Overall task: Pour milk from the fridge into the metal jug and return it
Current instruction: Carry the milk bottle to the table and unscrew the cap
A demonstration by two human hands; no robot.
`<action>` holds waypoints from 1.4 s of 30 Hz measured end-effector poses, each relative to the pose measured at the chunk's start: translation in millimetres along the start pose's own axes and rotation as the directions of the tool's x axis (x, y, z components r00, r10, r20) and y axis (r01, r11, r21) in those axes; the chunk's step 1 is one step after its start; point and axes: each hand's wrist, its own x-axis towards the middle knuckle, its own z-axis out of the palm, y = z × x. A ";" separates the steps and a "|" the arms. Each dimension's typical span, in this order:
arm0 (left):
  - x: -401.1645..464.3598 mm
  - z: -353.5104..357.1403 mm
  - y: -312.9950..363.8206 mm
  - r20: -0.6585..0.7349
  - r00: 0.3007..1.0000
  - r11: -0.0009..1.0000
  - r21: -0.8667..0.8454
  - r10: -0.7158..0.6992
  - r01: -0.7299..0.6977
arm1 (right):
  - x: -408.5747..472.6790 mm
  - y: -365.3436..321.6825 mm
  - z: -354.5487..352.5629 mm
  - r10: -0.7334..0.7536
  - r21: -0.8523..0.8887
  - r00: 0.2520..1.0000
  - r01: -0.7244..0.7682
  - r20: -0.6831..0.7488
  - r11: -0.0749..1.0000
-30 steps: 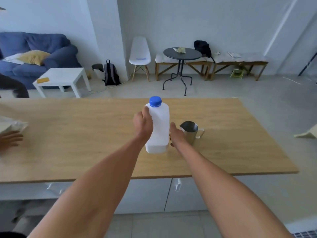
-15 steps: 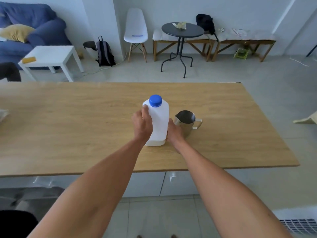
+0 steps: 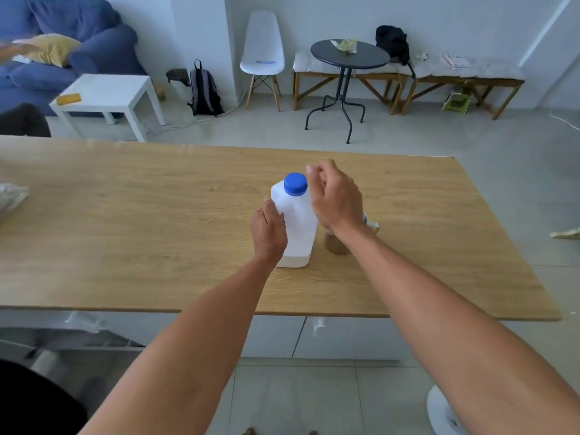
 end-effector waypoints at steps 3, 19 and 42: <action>0.6 0.3 -2.5 -0.023 0.999 1.000 0.016 0.025 -0.025 | 17.3 -26.7 -0.6 -0.021 -0.326 0.982 0.082 0.186 0.942; 11.2 7.7 -9.9 -0.089 0.986 0.967 0.229 0.140 -0.116 | 39.2 -16.3 14.1 -0.407 -0.432 0.844 0.531 0.350 0.729; 6.9 16.7 -12.4 -0.207 0.965 0.969 0.222 0.159 -0.112 | 53.7 -17.2 -17.1 -0.395 -0.294 0.683 0.663 0.615 0.689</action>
